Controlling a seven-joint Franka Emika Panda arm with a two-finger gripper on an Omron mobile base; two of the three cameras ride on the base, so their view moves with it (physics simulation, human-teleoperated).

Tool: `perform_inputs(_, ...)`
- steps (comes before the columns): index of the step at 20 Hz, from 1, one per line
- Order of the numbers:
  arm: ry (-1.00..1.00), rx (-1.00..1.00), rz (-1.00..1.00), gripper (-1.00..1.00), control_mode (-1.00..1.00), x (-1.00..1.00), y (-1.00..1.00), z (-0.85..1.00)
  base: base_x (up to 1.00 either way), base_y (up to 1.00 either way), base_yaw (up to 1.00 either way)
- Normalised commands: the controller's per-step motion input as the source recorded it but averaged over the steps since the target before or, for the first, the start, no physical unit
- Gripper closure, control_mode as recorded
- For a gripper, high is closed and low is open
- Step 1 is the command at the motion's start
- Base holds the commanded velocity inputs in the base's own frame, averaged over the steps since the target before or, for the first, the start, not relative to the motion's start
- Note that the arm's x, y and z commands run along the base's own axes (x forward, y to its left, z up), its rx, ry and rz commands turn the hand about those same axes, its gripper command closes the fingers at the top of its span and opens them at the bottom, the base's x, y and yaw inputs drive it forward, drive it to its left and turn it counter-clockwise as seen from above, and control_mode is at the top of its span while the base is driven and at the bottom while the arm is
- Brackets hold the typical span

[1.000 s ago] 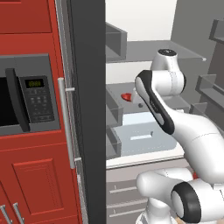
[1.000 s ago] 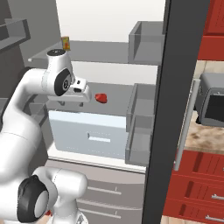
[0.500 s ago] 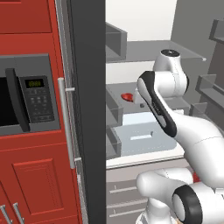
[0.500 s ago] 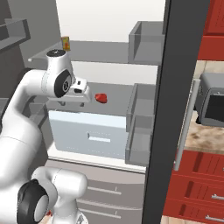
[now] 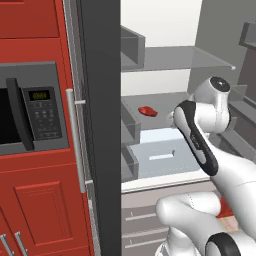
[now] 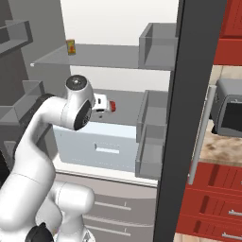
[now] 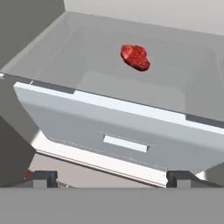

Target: Take the steak from the fridge and place it on the digital scale on the counter by the fridge. Wait a few seconds for a reading, then move it to the plate on the dining counter.

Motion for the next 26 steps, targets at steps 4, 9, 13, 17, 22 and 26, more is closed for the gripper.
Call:
perform_inputs(4, -0.01, 0.0, 0.23, -1.0, -1.0, 0.64, -0.32, -0.12, 0.0, 0.0, 0.0)
perform_inputs(9, 0.01, 0.0, 0.22, -1.0, -1.0, 0.9, -0.15, -0.21, 0.0, 0.0, 0.0)
perform_inputs(13, 0.04, 0.0, 0.14, -1.0, -1.0, 1.0, 0.02, -0.41, 0.0, 0.0, 0.0)
perform_inputs(17, 0.04, 0.0, 0.11, -1.0, -1.0, 0.77, 0.02, -0.06, 0.0, 0.0, 0.0)
perform_inputs(22, 0.05, -0.01, 0.1, -1.0, -1.0, 0.44, 0.06, 0.0, 0.0, 0.0, 0.0)
perform_inputs(26, 0.04, -0.05, 0.0, -1.0, -1.0, 0.32, 0.06, 0.06, 0.0, 0.0, 0.0)
